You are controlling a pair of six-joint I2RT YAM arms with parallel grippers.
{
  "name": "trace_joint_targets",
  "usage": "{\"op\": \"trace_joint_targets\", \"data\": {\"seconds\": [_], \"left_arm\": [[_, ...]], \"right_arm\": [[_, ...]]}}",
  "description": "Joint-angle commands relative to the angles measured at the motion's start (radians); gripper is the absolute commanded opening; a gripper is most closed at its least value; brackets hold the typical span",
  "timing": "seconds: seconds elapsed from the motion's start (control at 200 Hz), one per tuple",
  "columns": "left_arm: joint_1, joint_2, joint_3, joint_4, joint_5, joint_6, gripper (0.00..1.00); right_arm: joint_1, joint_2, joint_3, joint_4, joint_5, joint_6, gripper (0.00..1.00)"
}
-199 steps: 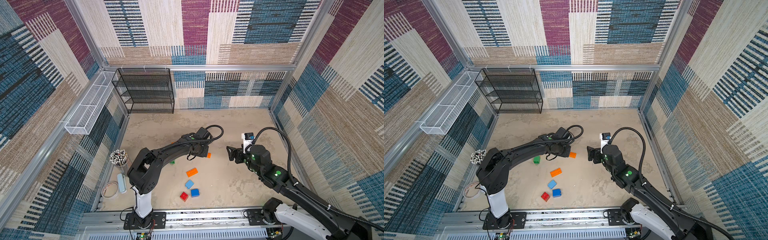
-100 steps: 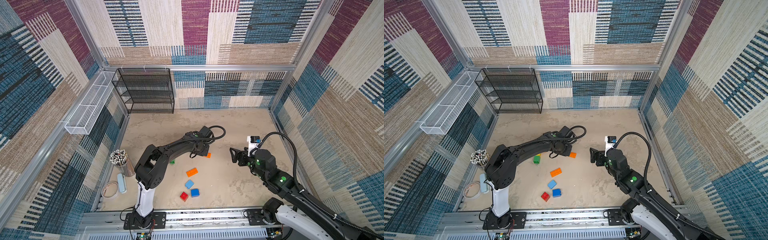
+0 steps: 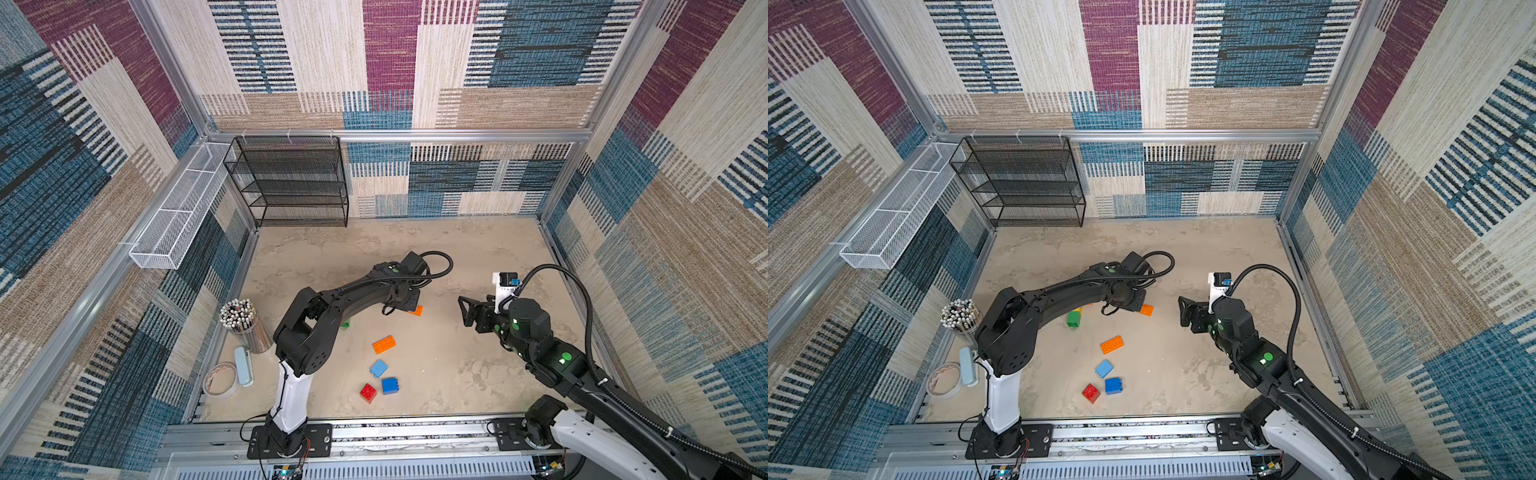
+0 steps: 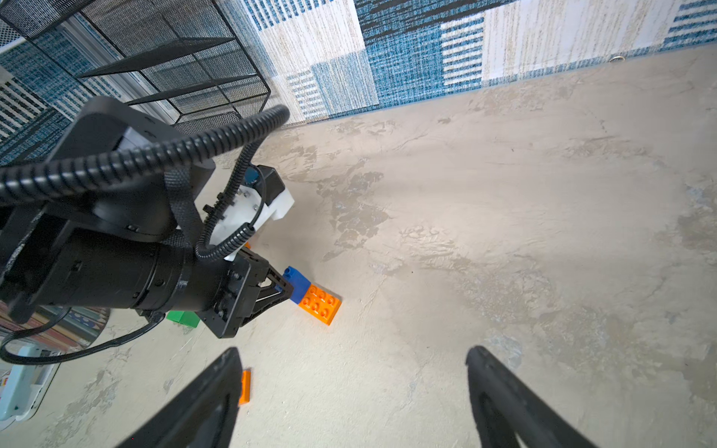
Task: Assemble the letter p with lego
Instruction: Assemble the lego brick with the lego brick.
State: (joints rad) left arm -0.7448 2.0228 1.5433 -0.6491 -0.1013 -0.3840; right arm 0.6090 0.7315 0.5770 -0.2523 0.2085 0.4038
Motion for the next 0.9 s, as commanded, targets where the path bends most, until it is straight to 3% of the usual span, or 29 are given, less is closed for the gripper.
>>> {"op": "trace_joint_targets", "data": {"seconds": [0.0, 0.265, 0.446, 0.631, 0.897], "left_arm": [[-0.007, 0.017, 0.011, -0.045, -0.018, 0.0, 0.03], [-0.022, 0.08, 0.079, -0.166, -0.108, 0.01, 0.01], [-0.022, 0.125, 0.112, -0.231, -0.107, 0.017, 0.01], [-0.021, 0.096, 0.096, -0.232, -0.093, -0.02, 0.01], [-0.014, 0.013, 0.029, -0.246, -0.186, -0.117, 0.02]], "right_arm": [[0.001, -0.006, 0.011, 0.002, -0.003, 0.006, 0.91], [0.001, -0.043, 0.046, -0.057, 0.065, 0.022, 0.92], [0.001, -0.09, 0.043, -0.08, 0.1, 0.053, 0.92], [0.001, -0.072, 0.047, -0.094, 0.075, 0.054, 0.92], [0.001, -0.043, 0.045, -0.088, 0.023, 0.044, 0.92]]}}
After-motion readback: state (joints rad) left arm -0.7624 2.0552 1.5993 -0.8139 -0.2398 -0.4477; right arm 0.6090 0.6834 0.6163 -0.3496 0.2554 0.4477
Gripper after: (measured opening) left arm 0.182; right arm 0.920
